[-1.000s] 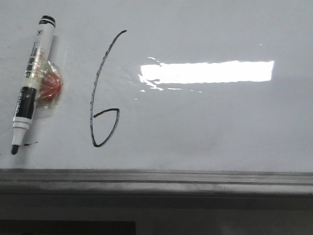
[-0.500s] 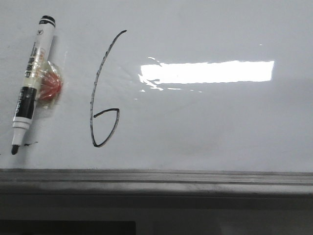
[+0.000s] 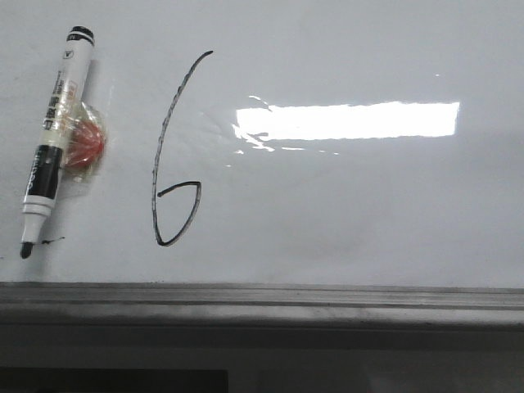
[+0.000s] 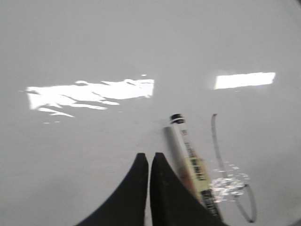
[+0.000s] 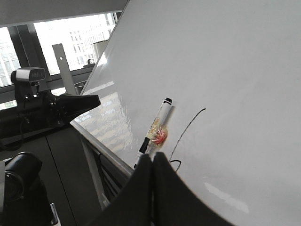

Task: Write number 6 on whiteboard

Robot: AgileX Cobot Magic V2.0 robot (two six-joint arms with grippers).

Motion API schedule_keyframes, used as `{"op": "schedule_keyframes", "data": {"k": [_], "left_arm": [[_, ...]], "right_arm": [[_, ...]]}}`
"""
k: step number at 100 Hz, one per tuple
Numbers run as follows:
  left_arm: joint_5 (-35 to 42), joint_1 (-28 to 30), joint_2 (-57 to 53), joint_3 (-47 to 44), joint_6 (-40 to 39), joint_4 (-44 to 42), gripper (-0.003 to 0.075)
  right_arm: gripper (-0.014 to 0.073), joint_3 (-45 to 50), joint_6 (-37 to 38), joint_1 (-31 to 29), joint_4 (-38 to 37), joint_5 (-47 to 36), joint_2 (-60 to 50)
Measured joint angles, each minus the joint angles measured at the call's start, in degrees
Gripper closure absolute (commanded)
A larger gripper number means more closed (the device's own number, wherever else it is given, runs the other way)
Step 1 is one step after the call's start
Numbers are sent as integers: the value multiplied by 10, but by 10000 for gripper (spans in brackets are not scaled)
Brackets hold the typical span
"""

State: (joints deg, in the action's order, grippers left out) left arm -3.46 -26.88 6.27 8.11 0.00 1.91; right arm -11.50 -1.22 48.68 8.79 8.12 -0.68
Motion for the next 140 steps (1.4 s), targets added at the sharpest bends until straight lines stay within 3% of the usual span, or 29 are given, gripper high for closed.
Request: {"op": "schedule_keyframes", "data": {"k": [25, 46, 69, 140], "left_arm": [[-3, 155, -62, -71, 26, 63, 739], [-31, 238, -66, -84, 27, 65, 739], [-152, 254, -66, -84, -22, 38, 739], [-158, 254, -66, -84, -36, 23, 739]], "right_arm": [[659, 0, 0, 0, 0, 0, 0], [659, 0, 0, 0, 0, 0, 0], [659, 0, 0, 0, 0, 0, 0], [659, 0, 0, 0, -1, 0, 0]]}}
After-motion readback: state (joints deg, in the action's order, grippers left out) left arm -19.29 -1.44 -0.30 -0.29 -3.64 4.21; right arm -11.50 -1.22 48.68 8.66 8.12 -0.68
